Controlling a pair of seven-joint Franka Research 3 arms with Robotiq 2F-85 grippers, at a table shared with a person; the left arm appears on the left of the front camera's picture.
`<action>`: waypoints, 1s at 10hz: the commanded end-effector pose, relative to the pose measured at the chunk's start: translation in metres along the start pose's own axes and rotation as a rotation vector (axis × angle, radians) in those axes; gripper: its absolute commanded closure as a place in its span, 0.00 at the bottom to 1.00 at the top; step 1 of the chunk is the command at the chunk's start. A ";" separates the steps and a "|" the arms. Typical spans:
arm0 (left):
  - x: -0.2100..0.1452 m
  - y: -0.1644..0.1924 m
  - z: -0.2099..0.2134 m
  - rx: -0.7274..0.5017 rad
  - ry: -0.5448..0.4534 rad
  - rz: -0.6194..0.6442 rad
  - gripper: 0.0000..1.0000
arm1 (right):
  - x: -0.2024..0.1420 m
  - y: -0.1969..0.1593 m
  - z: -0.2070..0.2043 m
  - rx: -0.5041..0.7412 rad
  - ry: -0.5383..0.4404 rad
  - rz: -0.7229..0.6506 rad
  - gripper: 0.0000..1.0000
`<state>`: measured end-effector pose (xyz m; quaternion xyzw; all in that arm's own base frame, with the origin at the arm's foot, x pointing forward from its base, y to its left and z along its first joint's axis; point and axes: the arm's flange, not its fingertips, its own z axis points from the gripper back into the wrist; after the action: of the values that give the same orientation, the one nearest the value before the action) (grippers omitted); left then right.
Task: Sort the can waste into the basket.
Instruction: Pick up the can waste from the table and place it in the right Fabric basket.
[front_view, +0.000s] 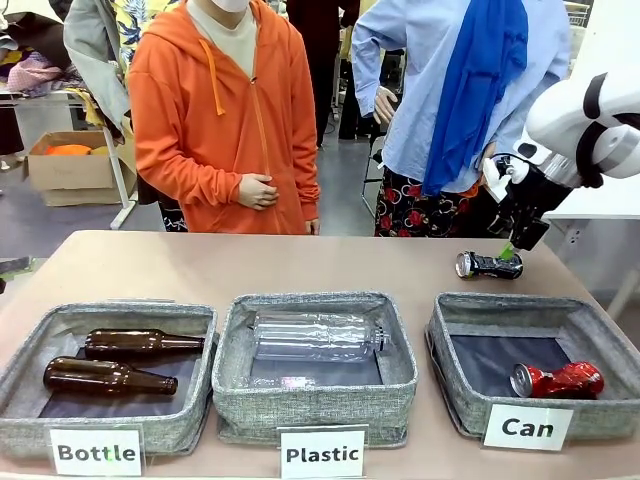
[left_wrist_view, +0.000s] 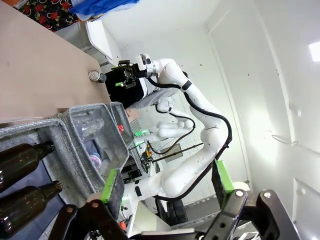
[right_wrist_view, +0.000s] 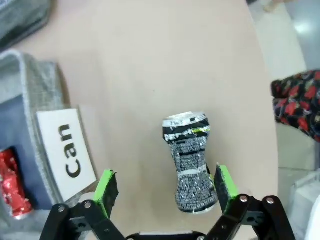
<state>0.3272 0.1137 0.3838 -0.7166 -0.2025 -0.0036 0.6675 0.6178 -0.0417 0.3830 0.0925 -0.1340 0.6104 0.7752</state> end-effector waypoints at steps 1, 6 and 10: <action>0.001 -0.005 -0.001 -0.005 -0.004 0.011 0.08 | 0.003 0.004 0.002 0.013 0.000 0.070 0.00; 0.001 -0.005 -0.001 -0.005 -0.004 0.011 0.08 | 0.004 -0.011 -0.037 0.010 0.113 0.039 0.00; 0.001 -0.005 -0.001 -0.005 -0.004 0.011 0.08 | 0.006 -0.013 -0.078 -0.033 0.220 0.083 0.00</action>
<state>0.3272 0.1138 0.3838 -0.7165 -0.2026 -0.0036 0.6675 0.6348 -0.0215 0.3124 0.0334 -0.0636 0.6489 0.7575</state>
